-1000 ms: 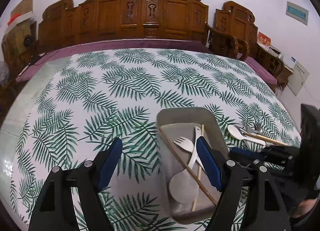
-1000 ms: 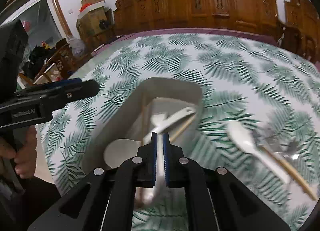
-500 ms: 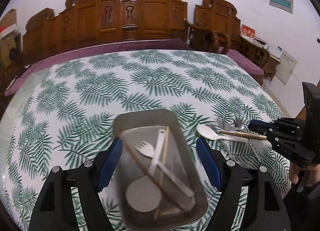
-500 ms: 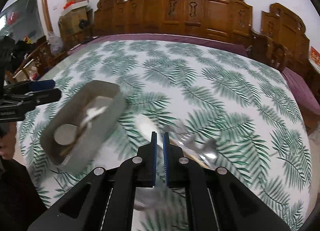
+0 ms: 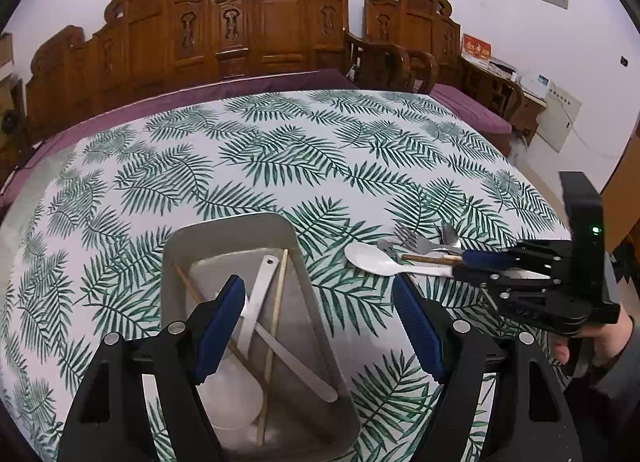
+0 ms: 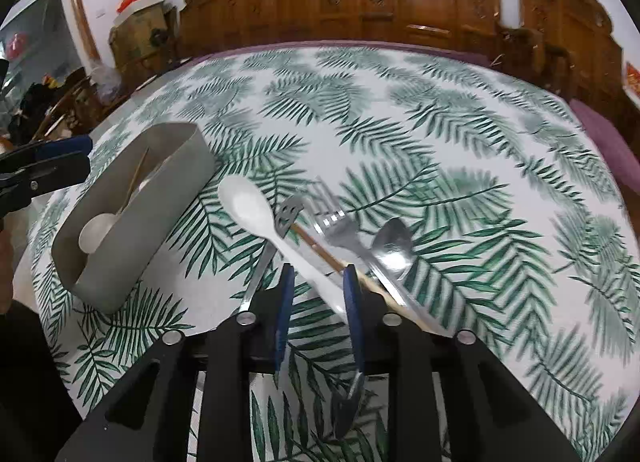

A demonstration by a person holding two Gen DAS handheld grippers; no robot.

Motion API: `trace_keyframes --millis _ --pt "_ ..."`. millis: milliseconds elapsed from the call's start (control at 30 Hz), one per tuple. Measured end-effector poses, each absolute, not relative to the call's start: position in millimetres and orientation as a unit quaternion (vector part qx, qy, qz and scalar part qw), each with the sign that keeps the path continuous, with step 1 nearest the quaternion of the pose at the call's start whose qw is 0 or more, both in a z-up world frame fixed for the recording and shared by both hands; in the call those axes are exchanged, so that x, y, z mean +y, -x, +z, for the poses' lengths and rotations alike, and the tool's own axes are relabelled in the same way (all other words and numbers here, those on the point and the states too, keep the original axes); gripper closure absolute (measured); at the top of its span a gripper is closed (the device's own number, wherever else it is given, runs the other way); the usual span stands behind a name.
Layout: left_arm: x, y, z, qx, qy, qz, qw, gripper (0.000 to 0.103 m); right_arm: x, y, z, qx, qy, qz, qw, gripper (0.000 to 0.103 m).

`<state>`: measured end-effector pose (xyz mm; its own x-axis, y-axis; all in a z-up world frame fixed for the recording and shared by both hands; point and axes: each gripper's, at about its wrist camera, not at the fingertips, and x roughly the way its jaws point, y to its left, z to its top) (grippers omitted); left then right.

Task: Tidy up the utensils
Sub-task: 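Grasp the white plastic spoon beside the tray with the right gripper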

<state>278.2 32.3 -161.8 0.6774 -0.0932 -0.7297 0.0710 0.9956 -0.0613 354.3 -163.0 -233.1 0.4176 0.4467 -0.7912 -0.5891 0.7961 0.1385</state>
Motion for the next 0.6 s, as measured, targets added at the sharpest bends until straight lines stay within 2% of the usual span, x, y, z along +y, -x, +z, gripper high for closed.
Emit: trace_keyframes --millis 233,600 --pt "22.9 -278.0 -163.5 0.398 0.006 -0.049 0.916 0.03 -151.4 -361.5 -248.9 0.457 0.108 0.317 0.824 0.074" --pt "15.0 -277.3 -163.7 0.398 0.003 -0.052 0.916 0.03 -123.6 -361.5 -251.8 0.434 0.172 0.344 0.815 0.073"
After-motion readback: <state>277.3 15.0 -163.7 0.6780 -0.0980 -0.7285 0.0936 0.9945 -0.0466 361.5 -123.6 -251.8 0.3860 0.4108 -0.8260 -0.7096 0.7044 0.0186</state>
